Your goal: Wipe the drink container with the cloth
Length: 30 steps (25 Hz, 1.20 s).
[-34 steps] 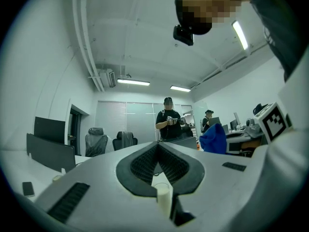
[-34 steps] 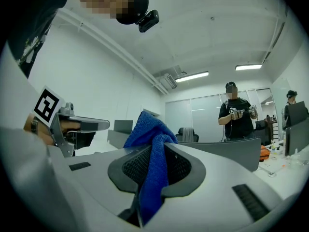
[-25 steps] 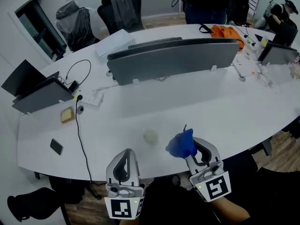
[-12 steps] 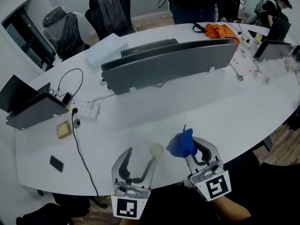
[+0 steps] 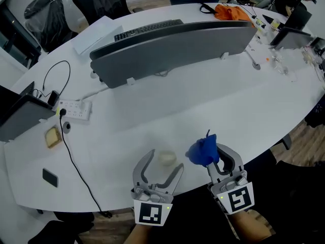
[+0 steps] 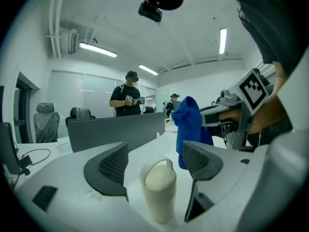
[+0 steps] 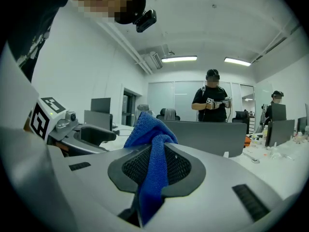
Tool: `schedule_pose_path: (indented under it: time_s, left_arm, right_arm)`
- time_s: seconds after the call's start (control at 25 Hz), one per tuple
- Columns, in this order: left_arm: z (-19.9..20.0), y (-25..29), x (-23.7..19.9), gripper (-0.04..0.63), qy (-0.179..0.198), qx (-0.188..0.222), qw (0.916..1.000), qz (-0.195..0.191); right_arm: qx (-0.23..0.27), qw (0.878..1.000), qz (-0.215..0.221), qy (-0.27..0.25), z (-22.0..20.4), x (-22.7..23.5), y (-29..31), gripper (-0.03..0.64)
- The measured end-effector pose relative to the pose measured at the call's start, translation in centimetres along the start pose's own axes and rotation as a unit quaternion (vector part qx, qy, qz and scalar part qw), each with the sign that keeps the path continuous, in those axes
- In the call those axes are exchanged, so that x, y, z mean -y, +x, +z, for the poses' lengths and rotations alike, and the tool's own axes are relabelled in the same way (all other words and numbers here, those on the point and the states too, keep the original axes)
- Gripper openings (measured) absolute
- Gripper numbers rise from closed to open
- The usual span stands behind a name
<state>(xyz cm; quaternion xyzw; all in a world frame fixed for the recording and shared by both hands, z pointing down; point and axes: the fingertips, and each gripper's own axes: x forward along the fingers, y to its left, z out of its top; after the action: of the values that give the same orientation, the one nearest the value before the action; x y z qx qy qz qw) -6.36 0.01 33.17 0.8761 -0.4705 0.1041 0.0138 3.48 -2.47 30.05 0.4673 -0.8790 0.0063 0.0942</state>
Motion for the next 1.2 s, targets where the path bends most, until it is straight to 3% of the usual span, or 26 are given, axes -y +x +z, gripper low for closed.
schedule_pose_path:
  time_s: [0.16,0.36,0.68,0.72,0.96,1.12,1.2]
  left_arm:
    - [-1.4,1.1,0.4,0.333,-0.017,-0.008,0.9998,-0.009]
    - [-2.5,2.0,1.0,0.333,-0.011,-0.031,0.9994,0.008]
    - [-3.9,2.5,0.4,0.319,-0.018,-0.046,0.9983,0.031]
    - [-3.9,2.5,0.2,0.285,-0.019,-0.047,0.9982,0.031]
    - [-4.1,2.2,0.5,0.285,-0.02,-0.04,0.999,0.007]
    - [-3.9,2.1,0.6,0.285,-0.019,-0.029,0.9994,-0.008]
    - [-3.9,2.3,0.7,0.285,-0.022,-0.028,0.9993,-0.01]
  right_arm:
    - [-0.028,1.0,0.012,0.003,-2.3,0.4,0.7,0.057]
    - [-0.056,0.997,0.04,0.018,-4.0,0.6,1.0,0.057]
    - [-0.059,0.99,0.126,0.023,-5.1,-1.1,3.2,0.057]
    - [-0.061,0.987,0.144,0.026,-5.4,-1.5,3.4,0.057]
    - [-0.058,0.968,0.242,0.044,-6.4,-3.4,4.8,0.057]
    - [-0.066,0.943,0.325,0.031,-6.9,-5.9,5.4,0.057]
    - [-0.08,0.933,0.344,0.073,-7.3,-6.5,5.7,0.057]
